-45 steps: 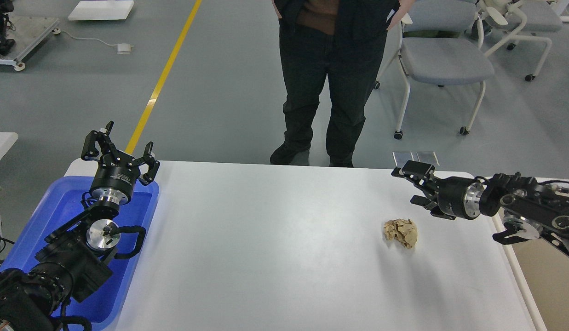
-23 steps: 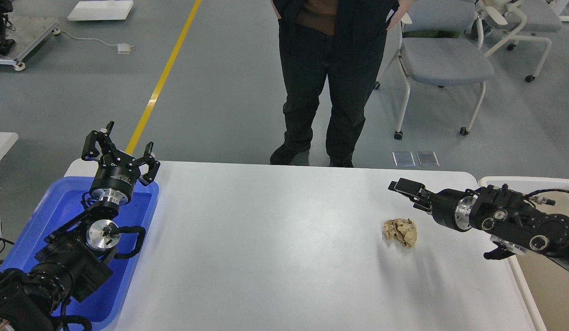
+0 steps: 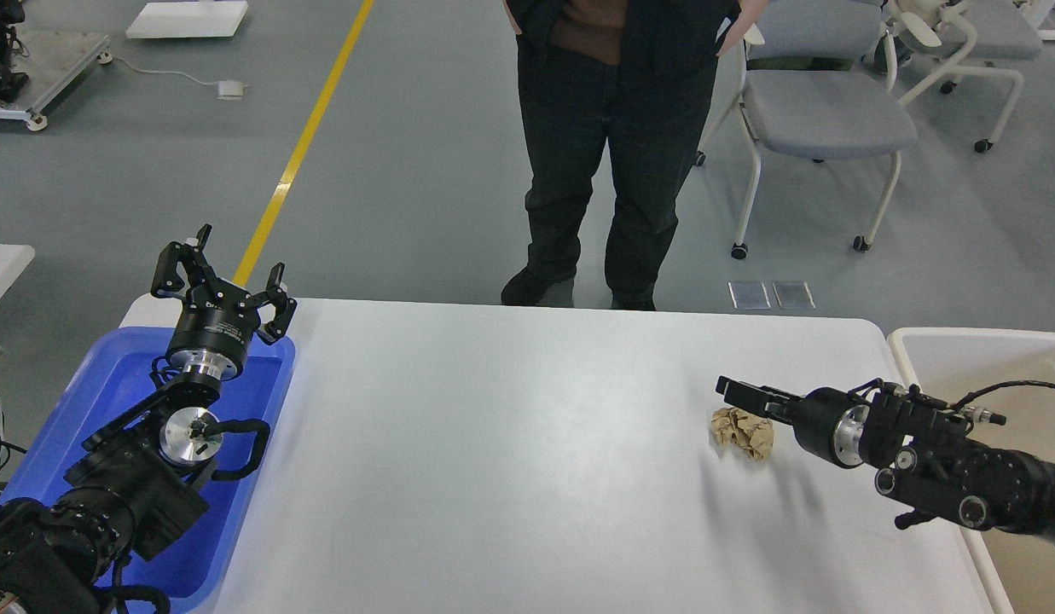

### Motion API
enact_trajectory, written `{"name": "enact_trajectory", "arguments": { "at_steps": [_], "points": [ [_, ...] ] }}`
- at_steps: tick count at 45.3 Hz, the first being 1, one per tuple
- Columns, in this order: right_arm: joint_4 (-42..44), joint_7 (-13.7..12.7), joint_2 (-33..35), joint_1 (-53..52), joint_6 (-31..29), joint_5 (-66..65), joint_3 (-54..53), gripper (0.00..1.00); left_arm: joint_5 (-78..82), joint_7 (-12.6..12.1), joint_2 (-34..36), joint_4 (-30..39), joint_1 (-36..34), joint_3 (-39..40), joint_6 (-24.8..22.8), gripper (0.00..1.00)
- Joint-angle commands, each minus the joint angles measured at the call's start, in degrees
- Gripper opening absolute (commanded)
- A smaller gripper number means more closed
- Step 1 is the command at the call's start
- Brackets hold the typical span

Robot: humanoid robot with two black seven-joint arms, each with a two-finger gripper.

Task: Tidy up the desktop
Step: 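Lower the right gripper onto the paper ball and close it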

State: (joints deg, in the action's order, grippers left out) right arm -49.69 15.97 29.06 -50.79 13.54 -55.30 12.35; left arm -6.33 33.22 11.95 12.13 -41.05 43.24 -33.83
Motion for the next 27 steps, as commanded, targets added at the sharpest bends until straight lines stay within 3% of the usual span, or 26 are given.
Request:
{"name": "enact_trajectory", "arguments": {
  "at_steps": [1, 16, 27],
  "points": [
    [1.7, 0.2, -2.0, 2.1, 4.0, -2.9, 1.1, 1.00, 0.0, 0.0, 0.0, 0.0, 0.0, 0.0, 0.1, 1.00],
    [9.3, 0.1, -6.8, 4.6, 9.6, -4.2, 0.2, 1.00, 0.0, 0.0, 0.0, 0.0, 0.0, 0.0, 0.1, 1.00],
    [14.3, 0.1, -9.7, 6.0, 9.9, -4.3, 0.1, 1.00, 0.0, 0.0, 0.0, 0.1, 0.0, 0.0, 0.1, 1.00]
  ]
}}
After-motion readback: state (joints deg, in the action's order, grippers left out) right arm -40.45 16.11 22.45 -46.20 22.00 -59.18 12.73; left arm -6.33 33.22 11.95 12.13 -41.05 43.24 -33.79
